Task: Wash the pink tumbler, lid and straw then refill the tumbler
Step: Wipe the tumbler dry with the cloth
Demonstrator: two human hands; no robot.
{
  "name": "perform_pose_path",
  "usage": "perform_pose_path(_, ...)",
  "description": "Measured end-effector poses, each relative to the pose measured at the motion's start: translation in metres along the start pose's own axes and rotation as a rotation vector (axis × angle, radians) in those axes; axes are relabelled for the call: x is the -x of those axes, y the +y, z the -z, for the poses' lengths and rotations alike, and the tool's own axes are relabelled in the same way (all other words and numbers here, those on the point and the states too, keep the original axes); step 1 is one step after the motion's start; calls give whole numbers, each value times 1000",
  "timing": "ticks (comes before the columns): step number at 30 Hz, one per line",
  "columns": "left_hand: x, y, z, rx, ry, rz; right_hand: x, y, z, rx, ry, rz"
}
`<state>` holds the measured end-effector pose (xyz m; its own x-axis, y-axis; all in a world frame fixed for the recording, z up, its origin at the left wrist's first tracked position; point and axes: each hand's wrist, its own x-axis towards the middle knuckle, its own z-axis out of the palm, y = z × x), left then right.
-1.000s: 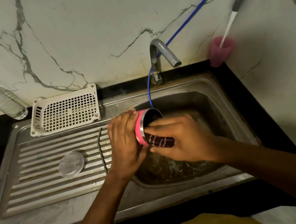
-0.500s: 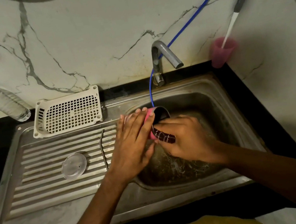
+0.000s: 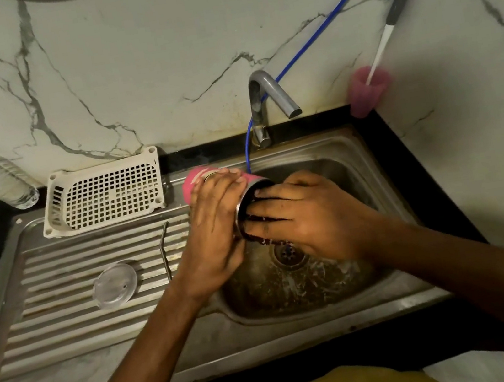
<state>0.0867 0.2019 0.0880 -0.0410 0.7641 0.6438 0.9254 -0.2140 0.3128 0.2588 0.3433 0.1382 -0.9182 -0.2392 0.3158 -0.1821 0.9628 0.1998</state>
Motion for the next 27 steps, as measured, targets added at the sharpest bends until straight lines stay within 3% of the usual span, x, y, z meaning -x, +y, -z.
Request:
perform_pose_path(6,-9,-3,14,78,-98,-6,-6,-10,-9,124,103,-5)
perform_pose_path(8,-5,-4,12,85,-45,40,-13,-5,-5,77,108,-32)
perform_pose_path(13,4,8,-9,-44,122,226,-28,-10,0,-278,148,-360)
perform_pose_path(15,-2,17,-17,-24,238,302,-33,-19,1,-325,157,-394)
perform_pose_path(18,-12,17,-13,117,311,317,-36,-14,9,-326,84,-307)
perform_pose_path(22,-7,5,2,241,155,294,-34,19,29,-241,-155,32)
perform_pose_path(27,-1,2,6,385,178,455,-38,28,47,-106,-105,119)
